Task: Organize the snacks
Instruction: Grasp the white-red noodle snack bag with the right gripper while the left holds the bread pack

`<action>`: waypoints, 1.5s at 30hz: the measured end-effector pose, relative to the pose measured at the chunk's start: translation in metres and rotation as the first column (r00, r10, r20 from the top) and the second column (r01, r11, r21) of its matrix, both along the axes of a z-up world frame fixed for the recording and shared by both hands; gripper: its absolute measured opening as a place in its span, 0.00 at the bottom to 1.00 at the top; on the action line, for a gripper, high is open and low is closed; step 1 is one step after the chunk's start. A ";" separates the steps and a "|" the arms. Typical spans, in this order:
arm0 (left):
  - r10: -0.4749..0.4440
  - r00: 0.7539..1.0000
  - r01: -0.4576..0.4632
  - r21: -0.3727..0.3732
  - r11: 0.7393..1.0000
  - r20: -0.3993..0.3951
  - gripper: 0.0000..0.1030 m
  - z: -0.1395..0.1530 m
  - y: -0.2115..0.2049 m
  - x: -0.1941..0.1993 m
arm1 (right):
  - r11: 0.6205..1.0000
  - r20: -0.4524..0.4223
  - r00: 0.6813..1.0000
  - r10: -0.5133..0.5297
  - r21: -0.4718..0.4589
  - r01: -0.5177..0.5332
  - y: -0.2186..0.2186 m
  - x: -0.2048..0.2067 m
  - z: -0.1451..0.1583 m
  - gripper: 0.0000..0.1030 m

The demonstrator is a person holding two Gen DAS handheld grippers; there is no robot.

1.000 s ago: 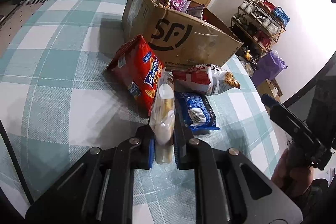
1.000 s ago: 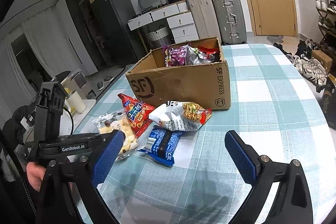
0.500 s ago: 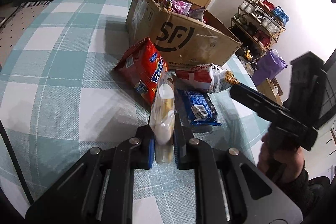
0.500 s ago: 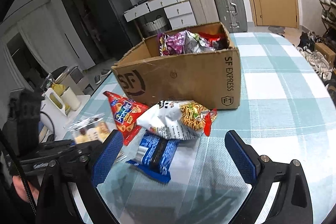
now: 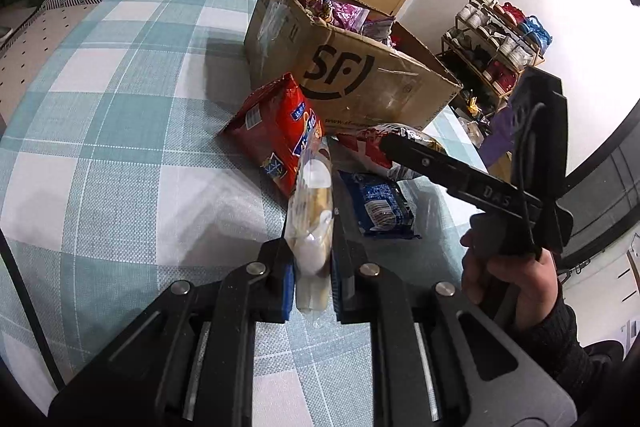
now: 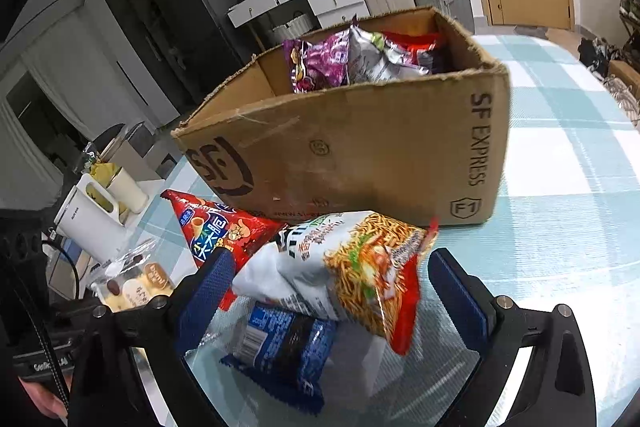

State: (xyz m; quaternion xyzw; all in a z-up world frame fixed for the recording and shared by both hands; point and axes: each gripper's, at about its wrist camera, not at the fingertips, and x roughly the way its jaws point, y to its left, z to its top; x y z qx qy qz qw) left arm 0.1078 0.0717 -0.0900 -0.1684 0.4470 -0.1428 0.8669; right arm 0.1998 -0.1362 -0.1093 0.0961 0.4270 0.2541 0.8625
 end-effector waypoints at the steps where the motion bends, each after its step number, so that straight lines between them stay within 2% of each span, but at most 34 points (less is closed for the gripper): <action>1: 0.001 1.000 -0.001 0.000 1.000 -0.001 0.11 0.000 0.000 0.000 | 1.000 -0.006 1.000 0.003 0.003 -0.003 0.001 0.003 -0.002 0.96; 5: 0.008 1.000 -0.008 -0.001 1.000 -0.007 0.11 -0.001 0.003 0.000 | 1.000 -0.018 1.000 0.008 0.029 -0.008 0.005 0.009 -0.006 0.93; 8: 0.009 1.000 -0.009 -0.002 1.000 -0.008 0.11 0.000 0.003 0.000 | 0.995 -0.072 0.997 0.035 0.096 -0.028 0.004 0.014 -0.016 0.77; 12: 0.006 1.000 -0.006 0.001 1.000 -0.001 0.11 0.003 0.002 -0.003 | 0.990 -0.074 0.996 0.045 0.137 -0.034 0.001 0.012 -0.019 0.61; 15: 0.006 1.000 -0.006 0.005 1.000 0.008 0.11 0.007 0.000 -0.006 | 0.989 -0.062 0.997 0.043 0.144 -0.034 -0.002 0.006 -0.018 0.57; 30: 0.002 0.999 -0.004 0.041 0.999 0.054 0.11 0.029 -0.001 -0.025 | 0.988 -0.020 1.000 -0.006 0.153 0.009 -0.024 -0.029 0.008 0.57; 45: -0.015 0.992 0.009 0.049 0.999 0.124 0.11 0.070 -0.008 -0.032 | 0.982 0.112 0.994 -0.002 0.189 -0.019 -0.049 -0.081 0.063 0.57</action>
